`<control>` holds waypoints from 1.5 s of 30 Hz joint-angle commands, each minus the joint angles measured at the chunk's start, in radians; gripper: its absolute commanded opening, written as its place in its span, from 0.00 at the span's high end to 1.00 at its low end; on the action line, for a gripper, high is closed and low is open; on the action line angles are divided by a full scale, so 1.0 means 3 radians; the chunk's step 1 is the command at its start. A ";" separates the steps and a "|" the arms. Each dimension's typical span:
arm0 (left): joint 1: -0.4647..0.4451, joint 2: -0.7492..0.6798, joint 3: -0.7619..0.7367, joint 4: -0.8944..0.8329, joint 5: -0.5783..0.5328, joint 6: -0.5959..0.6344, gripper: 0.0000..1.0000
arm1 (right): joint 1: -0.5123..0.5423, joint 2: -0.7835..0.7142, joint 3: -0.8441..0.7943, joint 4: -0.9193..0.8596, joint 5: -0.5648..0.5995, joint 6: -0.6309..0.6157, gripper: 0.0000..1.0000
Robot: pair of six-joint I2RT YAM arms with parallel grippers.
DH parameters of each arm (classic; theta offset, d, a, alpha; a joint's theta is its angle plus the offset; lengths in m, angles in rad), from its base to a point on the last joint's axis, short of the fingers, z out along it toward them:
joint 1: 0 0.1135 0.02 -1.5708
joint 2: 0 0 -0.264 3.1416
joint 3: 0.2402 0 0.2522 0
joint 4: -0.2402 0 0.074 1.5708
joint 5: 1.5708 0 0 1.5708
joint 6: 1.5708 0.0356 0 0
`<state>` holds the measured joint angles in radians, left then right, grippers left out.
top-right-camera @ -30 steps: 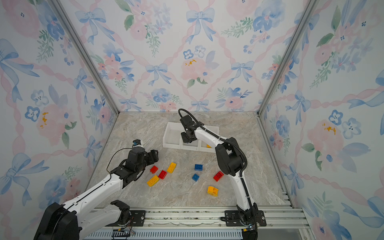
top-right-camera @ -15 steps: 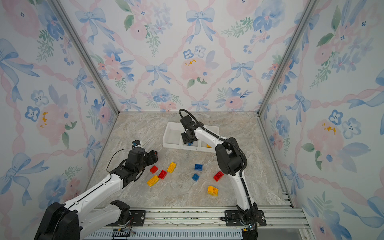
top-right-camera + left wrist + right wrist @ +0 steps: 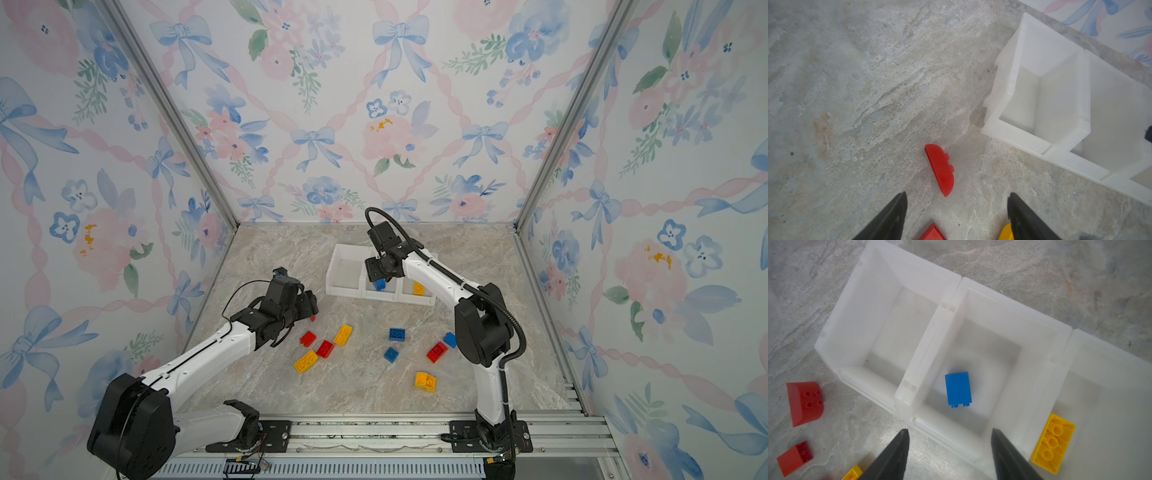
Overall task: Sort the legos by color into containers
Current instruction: 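Grasp the red curved brick with the left gripper while the right gripper withdraws, then lift the red curved brick toward the bin with the left gripper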
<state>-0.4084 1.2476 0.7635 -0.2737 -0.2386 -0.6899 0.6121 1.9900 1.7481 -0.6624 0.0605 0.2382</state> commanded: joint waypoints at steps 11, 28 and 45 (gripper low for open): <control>0.0086 0.0816 0.0605 -0.0621 0.0129 -0.0116 0.30 | -0.0187 -0.0692 -0.0527 -0.0190 -0.0090 0.0004 0.30; 0.0120 0.1518 0.0876 -0.0615 0.0054 -0.0090 0.37 | -0.0392 -0.1193 -0.1031 -0.0170 -0.0038 0.0065 0.29; 0.0126 0.1625 0.0912 -0.0612 0.0024 -0.0094 0.80 | -0.0447 -0.1189 -0.1063 -0.0133 -0.0045 0.0093 0.29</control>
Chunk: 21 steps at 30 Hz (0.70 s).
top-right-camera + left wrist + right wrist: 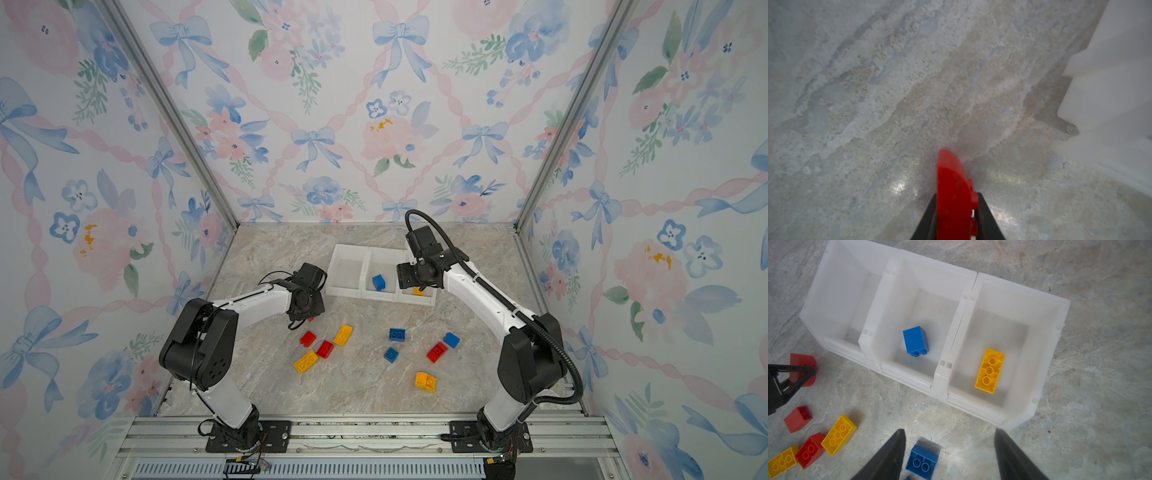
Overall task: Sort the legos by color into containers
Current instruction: 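Lift the red curved brick toward the bin with the left gripper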
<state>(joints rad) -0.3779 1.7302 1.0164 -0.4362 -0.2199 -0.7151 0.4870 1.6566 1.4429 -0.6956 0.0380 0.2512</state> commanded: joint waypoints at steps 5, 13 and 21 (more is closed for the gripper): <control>0.0020 -0.0081 0.0056 -0.0070 -0.0040 -0.0026 0.91 | -0.0049 -0.0124 -0.0109 -0.0029 -0.0010 0.0082 0.29; -0.0025 -0.0394 0.0120 -0.0054 -0.0206 -0.0007 0.99 | -0.0129 -0.0358 -0.0410 0.0113 -0.0149 0.0149 0.13; -0.0223 -0.0617 0.0317 -0.0039 -0.0476 0.0020 1.00 | -0.0193 -0.0504 -0.0596 0.0208 -0.0240 0.0246 0.11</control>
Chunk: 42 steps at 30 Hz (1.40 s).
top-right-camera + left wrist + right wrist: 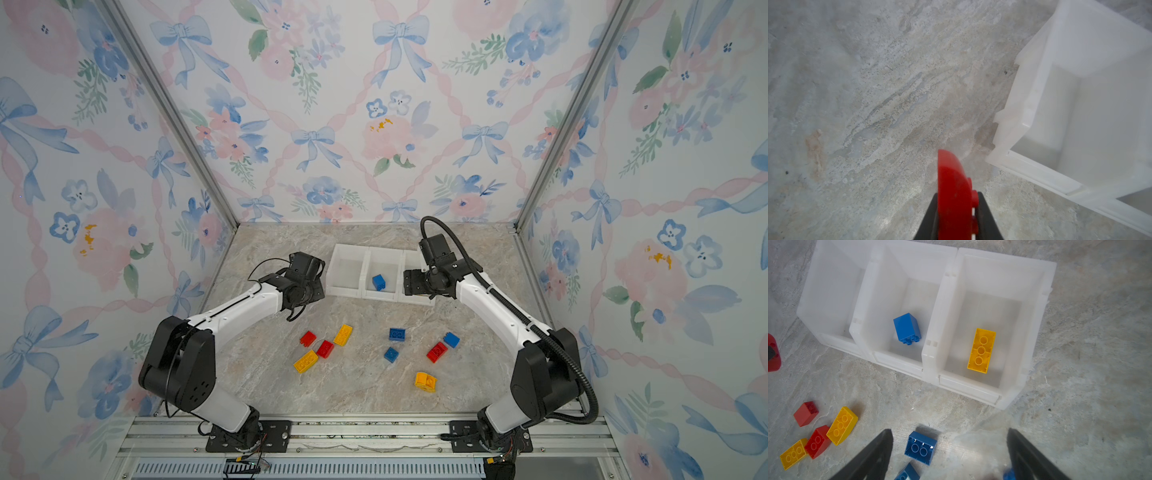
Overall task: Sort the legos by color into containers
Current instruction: 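Lift the red curved brick toward the bin with the left gripper, then lower the red brick into the compartment nearest the left gripper and release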
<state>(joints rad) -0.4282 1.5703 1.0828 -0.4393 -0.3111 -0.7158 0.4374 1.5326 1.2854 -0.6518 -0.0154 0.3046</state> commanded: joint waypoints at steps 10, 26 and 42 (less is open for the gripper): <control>-0.0197 -0.0028 0.0396 0.0062 -0.0177 0.0103 1.00 | -0.0027 -0.0202 -0.0142 0.0090 -0.0049 0.0110 0.10; -0.0256 0.1012 0.1216 0.0263 0.0092 0.0377 1.00 | -0.0097 -0.0385 -0.0217 0.0010 0.0063 0.0104 0.10; -0.0179 0.1535 0.1588 0.0275 0.0150 0.0516 0.84 | -0.0139 -0.0735 -0.0424 -0.0089 0.0235 0.0222 0.10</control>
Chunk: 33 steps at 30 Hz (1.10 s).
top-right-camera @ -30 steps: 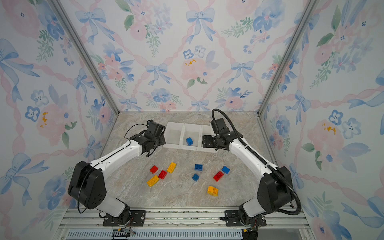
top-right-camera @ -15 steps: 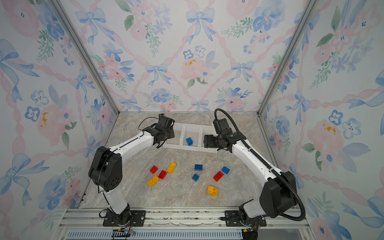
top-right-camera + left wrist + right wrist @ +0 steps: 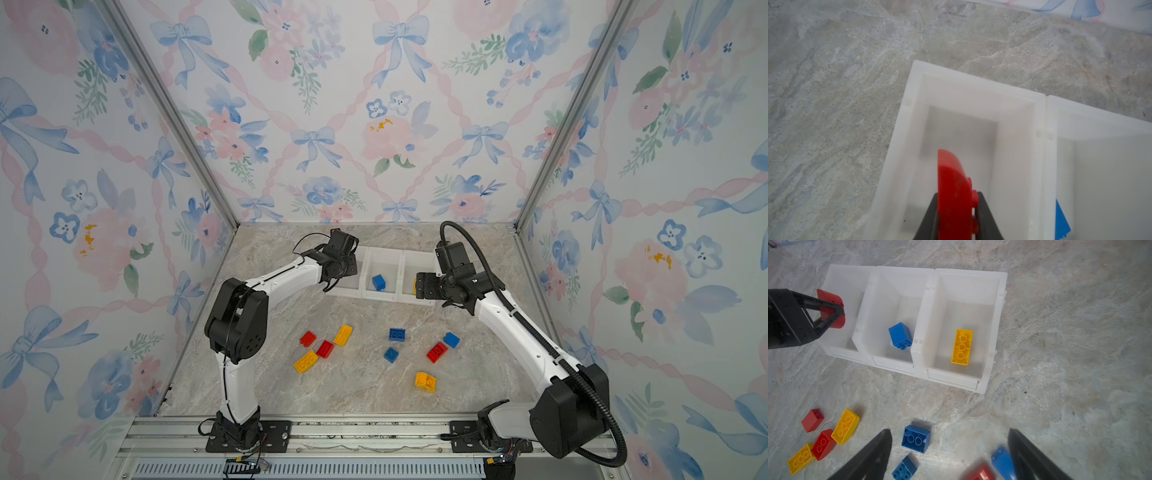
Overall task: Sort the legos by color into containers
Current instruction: 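Lower the red brick into the compartment nearest the left gripper and release, then grasp a blue brick with the right gripper while the left gripper draws back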
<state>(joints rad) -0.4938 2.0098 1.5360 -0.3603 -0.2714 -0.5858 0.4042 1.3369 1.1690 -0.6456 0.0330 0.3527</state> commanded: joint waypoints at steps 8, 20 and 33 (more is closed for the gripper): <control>0.0051 -0.0007 0.0006 0.0028 0.0026 0.0092 0.63 | -0.0026 -0.0196 -0.0076 -0.0184 0.0115 0.0082 0.09; 0.0039 -0.0348 -0.0305 0.0126 0.0023 0.0062 0.48 | -0.0013 -0.0313 -0.0199 -0.0250 0.0109 0.0152 0.09; 0.0020 -0.0906 -0.0850 0.0337 0.0018 -0.0025 0.38 | 0.0011 -0.0339 -0.0434 -0.0388 0.0080 0.0323 0.10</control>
<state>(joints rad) -0.4839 1.7824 1.3132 -0.2794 -0.2714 -0.5804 0.4049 1.2488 1.0630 -0.7193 0.0532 0.4129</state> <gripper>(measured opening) 0.620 0.901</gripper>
